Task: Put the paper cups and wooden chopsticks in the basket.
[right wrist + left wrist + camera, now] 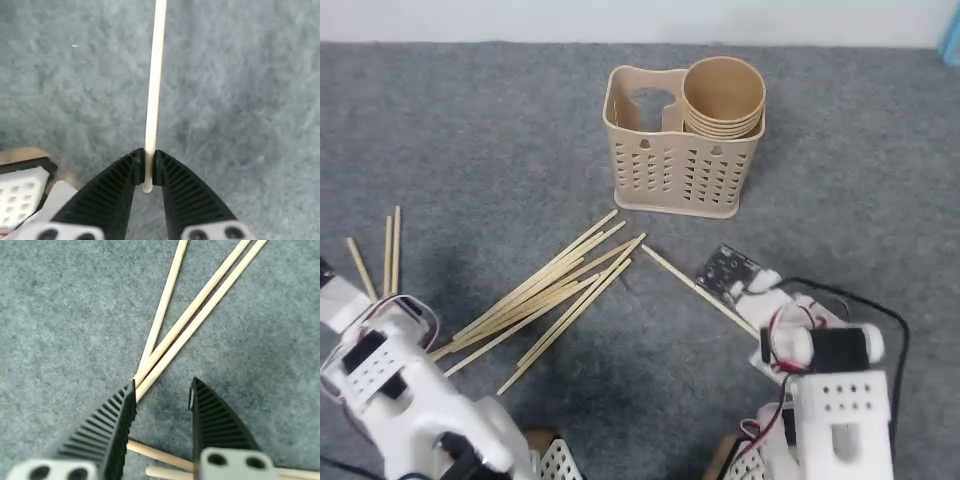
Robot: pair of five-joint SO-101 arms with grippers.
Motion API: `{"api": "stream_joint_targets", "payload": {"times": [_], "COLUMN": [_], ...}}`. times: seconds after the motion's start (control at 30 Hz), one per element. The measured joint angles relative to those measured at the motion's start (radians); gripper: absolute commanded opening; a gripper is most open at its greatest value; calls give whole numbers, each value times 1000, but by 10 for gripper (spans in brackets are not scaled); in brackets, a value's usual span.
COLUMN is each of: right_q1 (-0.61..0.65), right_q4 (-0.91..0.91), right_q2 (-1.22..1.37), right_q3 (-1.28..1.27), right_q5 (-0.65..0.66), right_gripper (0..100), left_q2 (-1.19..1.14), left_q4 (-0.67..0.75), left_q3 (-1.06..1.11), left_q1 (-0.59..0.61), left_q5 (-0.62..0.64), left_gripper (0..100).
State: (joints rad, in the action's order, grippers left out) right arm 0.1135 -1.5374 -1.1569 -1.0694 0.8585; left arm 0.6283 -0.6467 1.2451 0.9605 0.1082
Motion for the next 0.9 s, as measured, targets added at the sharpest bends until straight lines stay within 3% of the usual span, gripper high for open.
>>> {"api": "stream_joint_targets", "payload": {"times": [0.17, 0.4, 0.63, 0.9], "right_q1": [-78, -44, 161, 334], "right_q4": [5, 6, 157, 437], "right_q2": [-25, 81, 261, 703], "right_q3": [-46, -41, 97, 285], "right_q5": [135, 190, -29, -210], "right_gripper": [194, 188, 188, 188], "left_q2": [0, 0, 0, 0], "left_q4": [0, 0, 0, 0], "left_q3": [0, 0, 0, 0], "left_q1": [0, 0, 0, 0], "left_q5": [0, 0, 0, 0], "left_gripper": [166, 166, 166, 166]}}
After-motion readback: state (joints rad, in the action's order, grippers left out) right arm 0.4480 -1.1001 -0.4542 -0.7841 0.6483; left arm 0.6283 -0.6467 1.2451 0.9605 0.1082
